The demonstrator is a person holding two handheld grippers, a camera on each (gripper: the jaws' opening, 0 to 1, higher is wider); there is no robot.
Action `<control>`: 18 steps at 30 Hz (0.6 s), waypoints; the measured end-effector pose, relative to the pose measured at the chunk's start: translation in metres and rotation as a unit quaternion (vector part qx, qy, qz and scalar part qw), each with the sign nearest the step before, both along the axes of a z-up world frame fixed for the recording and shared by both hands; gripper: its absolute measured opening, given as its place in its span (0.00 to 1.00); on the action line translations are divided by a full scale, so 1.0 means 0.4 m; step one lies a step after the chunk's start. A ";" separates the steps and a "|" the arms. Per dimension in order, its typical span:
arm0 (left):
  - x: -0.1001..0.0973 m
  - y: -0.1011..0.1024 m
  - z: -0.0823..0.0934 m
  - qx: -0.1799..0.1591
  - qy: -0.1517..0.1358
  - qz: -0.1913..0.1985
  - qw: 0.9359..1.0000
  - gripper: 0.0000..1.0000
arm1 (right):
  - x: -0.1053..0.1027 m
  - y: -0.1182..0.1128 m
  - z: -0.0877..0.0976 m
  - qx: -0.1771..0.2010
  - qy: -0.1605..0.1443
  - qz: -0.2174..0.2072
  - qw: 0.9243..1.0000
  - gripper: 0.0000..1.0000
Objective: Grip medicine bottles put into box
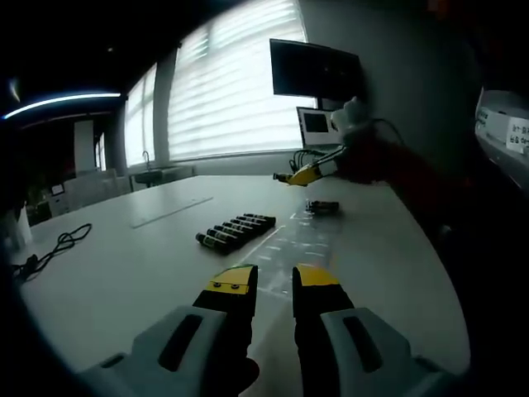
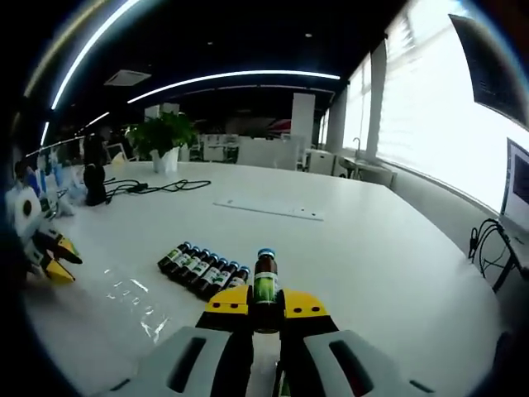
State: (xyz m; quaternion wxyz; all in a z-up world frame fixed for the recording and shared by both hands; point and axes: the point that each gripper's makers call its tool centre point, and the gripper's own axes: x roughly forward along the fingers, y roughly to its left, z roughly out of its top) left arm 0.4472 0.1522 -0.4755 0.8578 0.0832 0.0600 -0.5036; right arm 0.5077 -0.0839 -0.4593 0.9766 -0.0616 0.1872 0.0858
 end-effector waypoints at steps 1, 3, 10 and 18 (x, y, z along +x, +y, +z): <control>-0.001 0.000 0.000 0.000 0.000 -0.001 1.000 0.11 | -0.003 -0.001 -0.003 -0.001 0.001 -0.001 1.000 0.07; -0.001 0.000 0.000 0.000 0.000 0.000 1.000 0.11 | -0.009 -0.003 -0.008 0.000 0.002 -0.002 1.000 0.07; -0.002 -0.002 -0.003 0.002 0.000 -0.001 1.000 0.11 | -0.030 -0.009 -0.023 0.006 0.006 -0.007 1.000 0.07; 0.001 0.001 -0.003 0.002 0.000 0.002 1.000 0.11 | -0.047 -0.015 -0.031 0.008 0.007 -0.011 1.000 0.07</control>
